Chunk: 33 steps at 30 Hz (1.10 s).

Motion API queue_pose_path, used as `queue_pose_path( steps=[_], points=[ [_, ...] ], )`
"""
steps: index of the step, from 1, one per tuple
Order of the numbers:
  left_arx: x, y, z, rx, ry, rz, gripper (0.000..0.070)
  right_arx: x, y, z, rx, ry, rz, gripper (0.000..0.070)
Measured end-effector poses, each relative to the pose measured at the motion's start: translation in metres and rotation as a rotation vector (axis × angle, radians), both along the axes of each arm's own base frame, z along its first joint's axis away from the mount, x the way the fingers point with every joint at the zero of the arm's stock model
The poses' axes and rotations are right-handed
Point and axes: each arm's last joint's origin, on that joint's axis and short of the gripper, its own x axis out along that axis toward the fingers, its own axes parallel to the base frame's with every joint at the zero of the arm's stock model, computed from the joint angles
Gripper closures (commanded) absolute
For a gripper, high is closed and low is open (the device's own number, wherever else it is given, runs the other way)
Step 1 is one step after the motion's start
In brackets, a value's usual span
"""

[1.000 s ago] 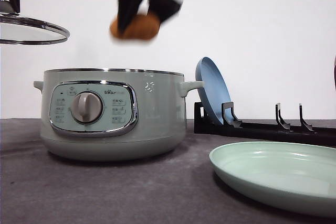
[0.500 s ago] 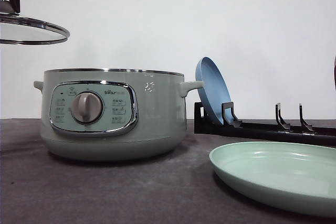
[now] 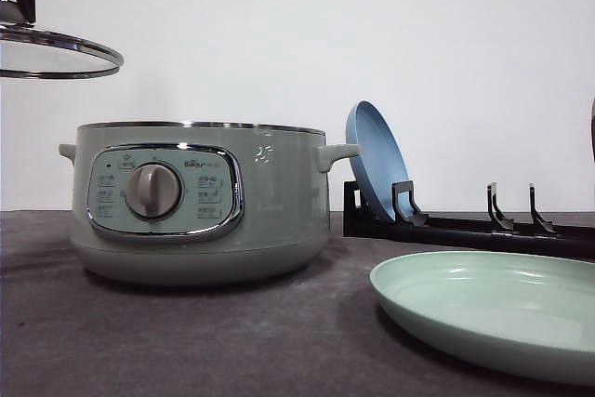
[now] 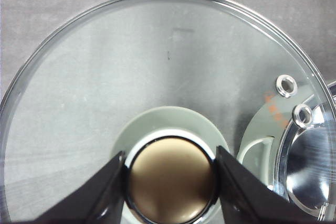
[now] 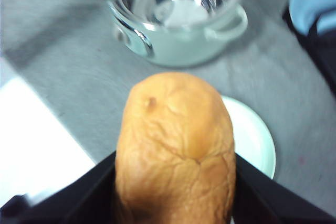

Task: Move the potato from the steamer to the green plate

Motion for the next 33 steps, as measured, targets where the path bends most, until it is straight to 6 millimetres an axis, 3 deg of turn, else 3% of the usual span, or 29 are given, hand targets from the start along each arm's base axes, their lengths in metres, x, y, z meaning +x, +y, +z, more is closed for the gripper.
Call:
queue_pose_path(
  steps=[5,12,20,25,33],
  points=[
    [0.0,-0.001,0.0,0.0,0.0,-0.002,0.07,0.003,0.001,-0.046,0.017,0.04,-0.077,0.0432],
    [0.0,-0.002,0.0,-0.001,0.0,-0.005,0.07,0.025,0.015,-0.112,0.033,0.144,-0.157,0.0432],
    [0.0,-0.002,0.0,-0.001,-0.001,-0.005,0.07,0.048,0.025,-0.17,0.056,0.184,-0.264,0.0432],
    [0.0,-0.002,0.0,-0.001,-0.002,-0.005,0.07,0.06,0.027,-0.195,0.041,0.231,-0.315,0.0432],
    [0.001,-0.002,0.0,0.0,-0.007,-0.005,0.07,0.082,0.03,-0.218,0.008,0.283,-0.366,0.0432]
  ],
)
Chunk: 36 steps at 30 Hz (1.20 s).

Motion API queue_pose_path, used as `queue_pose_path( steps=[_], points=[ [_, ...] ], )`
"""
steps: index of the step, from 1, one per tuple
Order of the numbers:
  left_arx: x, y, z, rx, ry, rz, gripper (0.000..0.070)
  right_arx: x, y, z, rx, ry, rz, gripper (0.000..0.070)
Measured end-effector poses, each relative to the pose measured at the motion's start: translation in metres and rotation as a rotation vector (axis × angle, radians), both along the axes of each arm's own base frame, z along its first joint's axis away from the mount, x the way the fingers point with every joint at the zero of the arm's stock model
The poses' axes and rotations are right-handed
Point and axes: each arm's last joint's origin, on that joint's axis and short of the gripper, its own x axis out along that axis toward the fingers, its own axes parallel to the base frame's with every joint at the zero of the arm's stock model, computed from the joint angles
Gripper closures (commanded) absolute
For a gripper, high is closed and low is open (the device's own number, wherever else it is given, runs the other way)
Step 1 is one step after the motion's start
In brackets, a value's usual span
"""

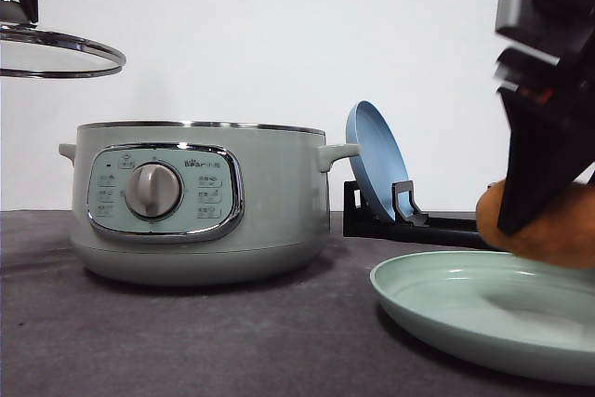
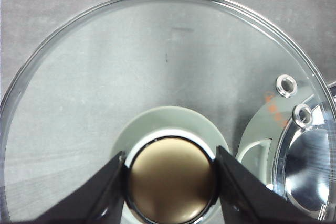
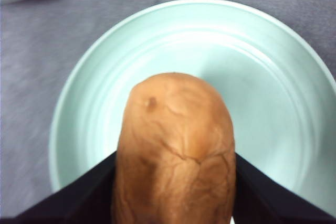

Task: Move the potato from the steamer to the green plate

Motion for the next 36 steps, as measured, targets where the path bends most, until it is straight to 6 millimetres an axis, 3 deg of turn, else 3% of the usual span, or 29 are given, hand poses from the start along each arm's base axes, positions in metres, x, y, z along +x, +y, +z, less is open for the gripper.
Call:
queue_pose_path(
  steps=[14,20,22,27,31,36],
  points=[
    [0.0,-0.001,0.0,-0.018,-0.002,-0.012,0.07,0.019,0.008,-0.03,-0.047,0.091,-0.004,0.0432],
    [0.0,-0.001,0.0,-0.026,-0.003,-0.017,0.07,0.021,0.009,-0.031,-0.042,0.082,-0.004,0.0429],
    [0.0,-0.001,0.0,-0.026,-0.003,-0.017,0.07,0.021,0.009,-0.031,-0.041,0.08,-0.004,0.0389],
    [0.0,-0.001,0.0,-0.026,-0.003,-0.017,0.07,0.021,0.009,-0.03,-0.04,0.077,-0.004,0.0204],
    [0.0,-0.001,0.0,-0.026,-0.003,-0.017,0.07,0.019,0.008,-0.017,-0.024,0.047,-0.004,0.0139],
    [0.0,-0.001,0.0,-0.026,-0.003,-0.017,0.07,0.012,0.004,0.026,0.021,-0.04,-0.004,0.0139]
  ],
)
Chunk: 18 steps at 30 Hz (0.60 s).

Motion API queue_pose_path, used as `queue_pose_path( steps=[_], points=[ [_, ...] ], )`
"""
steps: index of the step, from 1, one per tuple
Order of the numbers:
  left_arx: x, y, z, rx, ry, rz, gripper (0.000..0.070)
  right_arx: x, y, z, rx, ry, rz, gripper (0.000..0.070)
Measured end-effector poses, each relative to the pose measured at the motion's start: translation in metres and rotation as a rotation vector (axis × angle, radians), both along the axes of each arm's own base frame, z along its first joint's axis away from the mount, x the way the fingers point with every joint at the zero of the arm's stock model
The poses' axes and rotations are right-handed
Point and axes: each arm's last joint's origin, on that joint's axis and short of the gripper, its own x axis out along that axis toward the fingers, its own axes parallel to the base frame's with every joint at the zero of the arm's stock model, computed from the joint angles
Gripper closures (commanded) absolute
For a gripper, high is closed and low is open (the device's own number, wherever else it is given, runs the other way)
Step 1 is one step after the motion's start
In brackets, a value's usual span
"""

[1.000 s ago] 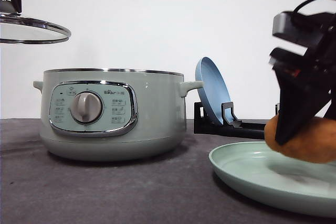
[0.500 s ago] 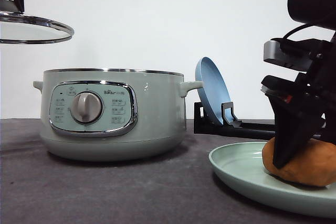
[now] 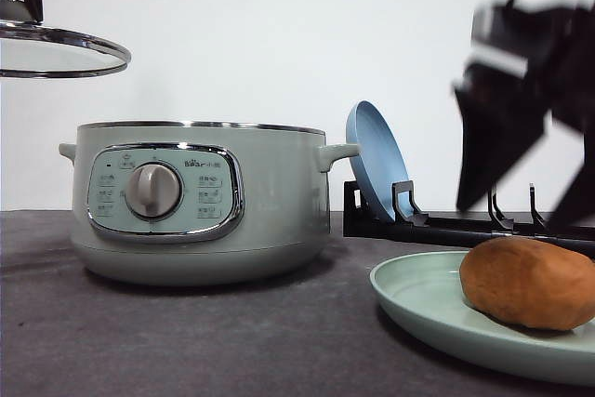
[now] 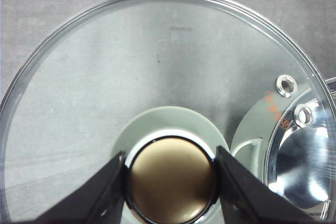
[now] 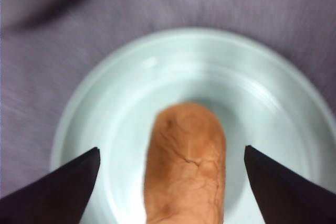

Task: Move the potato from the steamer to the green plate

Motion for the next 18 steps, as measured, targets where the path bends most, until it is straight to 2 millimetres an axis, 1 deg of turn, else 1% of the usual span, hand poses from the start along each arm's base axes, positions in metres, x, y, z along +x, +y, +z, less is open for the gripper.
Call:
queue_pose_path(
  steps=[5,10,12,15,18],
  points=[
    [0.0,0.0,0.0,0.0,0.0,0.0,0.07,-0.021,-0.01,0.049,0.046,-0.086,0.006,0.0138],
    [0.0,0.0,0.0,0.0,0.0,0.0,0.07,-0.055,-0.026,0.108,0.136,-0.242,0.02,0.0139],
    [0.0,0.0,0.0,0.0,0.0,0.0,0.07,-0.071,-0.035,0.127,0.162,-0.292,0.02,0.0139],
    [0.0,0.0,0.0,0.0,0.0,0.0,0.07,-0.094,-0.047,0.148,0.188,-0.341,0.021,0.0139],
    [0.0,-0.002,0.0,0.0,0.0,-0.004,0.07,-0.114,-0.058,0.16,0.208,-0.378,0.02,0.0139]
  ],
)
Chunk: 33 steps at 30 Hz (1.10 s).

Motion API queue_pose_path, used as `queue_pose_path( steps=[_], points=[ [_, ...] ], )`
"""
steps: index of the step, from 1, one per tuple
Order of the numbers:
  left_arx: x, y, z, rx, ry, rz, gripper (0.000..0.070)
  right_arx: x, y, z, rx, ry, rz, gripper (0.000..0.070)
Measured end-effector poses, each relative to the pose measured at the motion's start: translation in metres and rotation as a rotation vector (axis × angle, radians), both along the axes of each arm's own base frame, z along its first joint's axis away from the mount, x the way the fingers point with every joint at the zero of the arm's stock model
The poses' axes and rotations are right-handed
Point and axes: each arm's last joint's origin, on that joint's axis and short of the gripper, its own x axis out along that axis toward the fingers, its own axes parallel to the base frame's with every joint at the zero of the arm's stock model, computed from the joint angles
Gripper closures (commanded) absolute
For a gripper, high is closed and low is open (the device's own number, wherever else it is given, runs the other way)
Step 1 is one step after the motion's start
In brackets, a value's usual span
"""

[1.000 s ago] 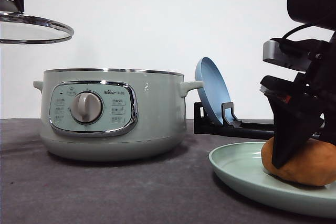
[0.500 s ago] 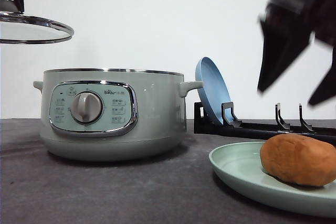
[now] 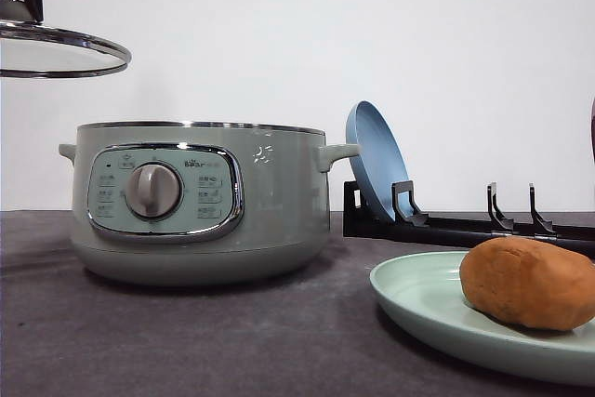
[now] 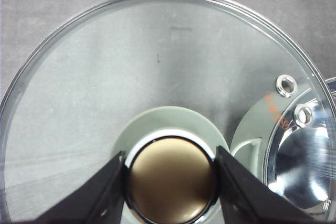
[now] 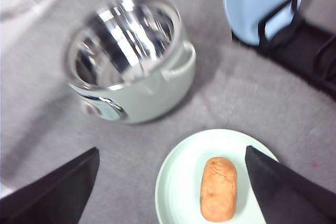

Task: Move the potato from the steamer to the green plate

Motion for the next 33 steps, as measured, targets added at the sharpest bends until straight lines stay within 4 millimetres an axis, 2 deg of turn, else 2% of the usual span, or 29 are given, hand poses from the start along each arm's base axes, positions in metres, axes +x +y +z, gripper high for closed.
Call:
queue_pose_path(
  steps=[4,10,20,33],
  points=[
    [0.0,-0.006,0.0,0.0,0.0,-0.015,0.07,-0.021,-0.011,0.005,0.019,-0.035,-0.002,0.0139],
    [0.0,-0.022,0.0,0.0,0.002,-0.061,0.07,-0.038,-0.021,0.005,0.043,-0.082,-0.005,0.0139],
    [-0.003,-0.06,-0.001,0.0,0.013,-0.17,0.07,-0.04,-0.022,0.006,0.053,-0.086,-0.007,0.0139],
    [-0.021,-0.139,-0.001,0.0,0.011,-0.395,0.07,-0.04,-0.022,0.006,0.052,-0.086,-0.009,0.0139]
  ],
)
